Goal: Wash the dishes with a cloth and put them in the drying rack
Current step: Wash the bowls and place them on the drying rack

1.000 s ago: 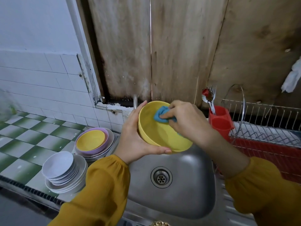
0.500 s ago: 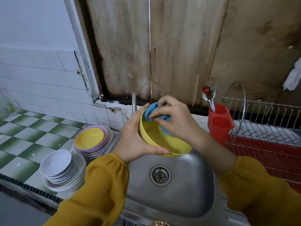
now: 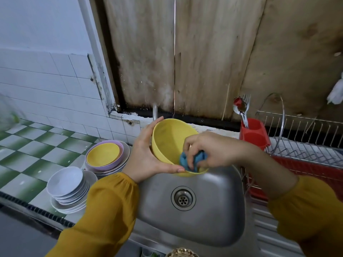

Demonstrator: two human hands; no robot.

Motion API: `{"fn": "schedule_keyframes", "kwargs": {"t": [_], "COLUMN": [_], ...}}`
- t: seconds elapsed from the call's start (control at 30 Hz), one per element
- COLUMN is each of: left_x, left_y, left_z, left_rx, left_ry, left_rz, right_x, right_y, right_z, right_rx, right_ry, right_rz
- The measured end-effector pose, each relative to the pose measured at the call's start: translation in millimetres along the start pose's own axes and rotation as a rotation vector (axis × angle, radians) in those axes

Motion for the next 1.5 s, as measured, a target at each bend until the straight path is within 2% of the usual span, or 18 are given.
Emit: {"fn": "schedule_keyframes", "kwargs": {"t": [0.07, 0.13, 0.2, 0.27, 0.37, 0.47, 0.53, 0.63, 0.67, 0.77, 0.87, 0.97, 1.07, 1.2, 1.27, 1.37, 1.43, 1.5], "left_x": [3.8, 6.3, 6.2, 4.9, 5.9, 13.2, 18.3, 17.4, 15.1, 11.2, 13.9, 19.5, 19.1, 20.2, 23.5, 26.9, 25.1, 21.8], "left_y": [-1.3, 2.1, 8.7, 8.7, -3.1, -7.0, -0.5, 10.6, 11.8, 9.2, 7.0, 12.8, 20.5, 7.8, 3.4, 12.6, 17.3, 13.9], "left_z": [-9.9, -20.8, -27.1, -27.7, -19.7, -18.4, -27.7, -36.4, -33.6, -14.5, -7.4, -16.7, -21.3, -10.0, -6.9, -16.0, -21.2, -17.8], "left_rx": [-0.017, -0.019, -0.004, 0.025, 0.02, -0.021, -0.023, -0.032, -0.029, -0.075, -0.14, -0.122, -0.079, -0.082, -0.098, -0.093, -0.08, -0.05], "left_ry": [-0.021, -0.051, -0.06, -0.053, -0.036, -0.042, -0.066, -0.059, -0.047, 0.009, 0.002, -0.035, -0.056, -0.061, -0.066, -0.079, -0.071, -0.037], "left_rz": [0.02, 0.023, 0.003, 0.001, 0.017, 0.017, 0.016, -0.007, -0.016, -0.045, -0.084, -0.075, -0.084, -0.09, -0.096, -0.115, -0.118, -0.109], "right_x": [-3.6, -1.7, -2.6, -10.0, -10.8, -0.2, -0.4, -1.8, -4.5, -1.6, 4.0, -0.5, -2.2, -6.2, -4.4, -6.2, -4.9, -5.6], "right_y": [18.0, 20.8, 14.0, 4.9, -9.8, 15.3, 32.7, 19.0, 14.0, -2.2, 15.9, 24.3, 4.4, -11.0, 0.2, 18.5, 13.1, 5.0], "right_z": [12.9, 24.7, 19.0, 3.2, -26.0, -24.5, -12.4, -8.3, -13.5, -29.1, -25.9, -6.3, -7.6, -38.9, -42.4, -26.5, -21.2, -29.7], "right_rx": [0.275, 0.213, 0.021, -0.307, -0.592, -0.109, 0.134, -0.052, -0.184, -0.475, -0.012, 0.284, -0.003, -0.386, -0.21, 0.063, -0.165, -0.582], "right_ry": [0.188, 0.53, 0.705, 0.642, 0.242, -0.023, 0.209, 0.638, 0.61, 0.192, -0.031, 0.318, 0.646, 0.236, 0.059, 0.325, 0.637, 0.64], "right_rz": [-0.089, -0.056, 0.078, 0.176, 0.176, -0.004, -0.152, -0.053, 0.015, 0.069, -0.026, -0.119, 0.067, 0.086, -0.012, -0.153, -0.116, -0.052]}}
Point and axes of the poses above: each hand's wrist, its own x-axis away from the middle knuckle, its own z-axis out of the back of the hand, y = z × x, the point moved 6 cm from there along -x, towards the middle knuckle, and after that the axes turned 15 degrees about -x, right-handed, at the moved point
